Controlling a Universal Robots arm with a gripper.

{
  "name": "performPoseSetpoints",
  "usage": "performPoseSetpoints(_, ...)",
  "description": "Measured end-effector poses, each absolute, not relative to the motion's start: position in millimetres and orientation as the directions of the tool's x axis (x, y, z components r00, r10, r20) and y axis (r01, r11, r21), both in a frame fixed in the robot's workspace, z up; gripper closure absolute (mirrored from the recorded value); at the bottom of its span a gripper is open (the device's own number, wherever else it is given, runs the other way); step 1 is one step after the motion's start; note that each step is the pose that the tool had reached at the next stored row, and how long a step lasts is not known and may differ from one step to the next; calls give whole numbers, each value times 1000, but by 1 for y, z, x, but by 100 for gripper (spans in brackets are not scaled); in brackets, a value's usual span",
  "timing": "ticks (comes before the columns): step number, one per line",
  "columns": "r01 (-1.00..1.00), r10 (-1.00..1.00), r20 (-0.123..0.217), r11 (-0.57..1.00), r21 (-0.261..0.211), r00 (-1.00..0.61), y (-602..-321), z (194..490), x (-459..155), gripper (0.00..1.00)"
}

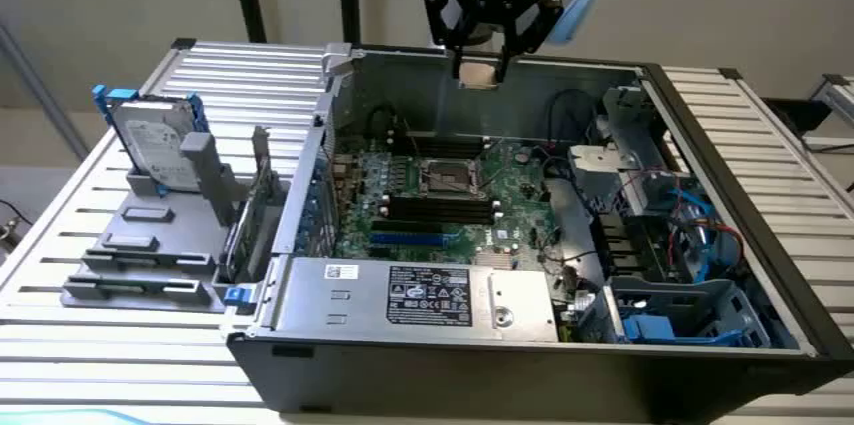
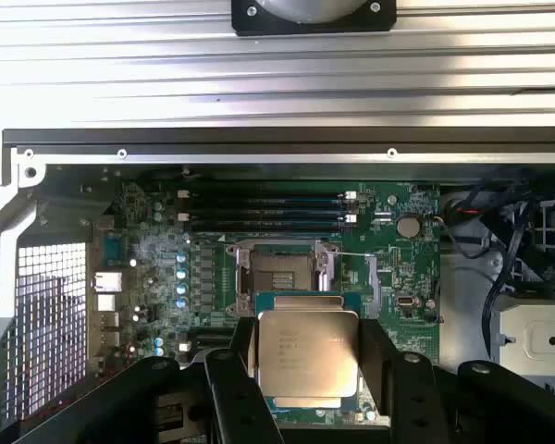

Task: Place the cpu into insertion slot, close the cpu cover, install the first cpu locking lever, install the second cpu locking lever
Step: 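Place the cpu into insertion slot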

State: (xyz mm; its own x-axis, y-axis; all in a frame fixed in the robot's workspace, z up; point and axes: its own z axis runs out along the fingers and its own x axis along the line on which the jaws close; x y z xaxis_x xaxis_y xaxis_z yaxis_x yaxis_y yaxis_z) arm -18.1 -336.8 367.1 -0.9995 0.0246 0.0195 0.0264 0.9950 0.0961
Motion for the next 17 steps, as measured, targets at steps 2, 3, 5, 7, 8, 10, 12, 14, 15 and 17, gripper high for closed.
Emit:
performPoseSetpoints(2,26,25,19,995,96,-1000,-337,367,-18,45)
performPoseSetpoints(3,26,25,19,995,96,-1000,-337,367,-18,45)
performPoseSetpoints(5,26,25,20,995,96,-1000,-337,367,-18,45)
performPoseSetpoints(7,26,25,19,995,96,-1000,-337,367,-18,45)
performPoseSetpoints(8,26,25,20,995,96,-1000,-337,367,-18,45)
performPoseSetpoints(10,26,25,19,995,97,-1000,-337,367,-18,45)
performPoseSetpoints(12,26,25,19,995,97,-1000,-337,367,-18,45)
performPoseSetpoints(14,26,25,19,995,96,-1000,-337,366,-18,45)
performPoseSetpoints(15,26,25,18,995,94,-1000,-337,365,-18,45)
performPoseSetpoints(17,26,25,17,995,92,-1000,-337,361,-19,45)
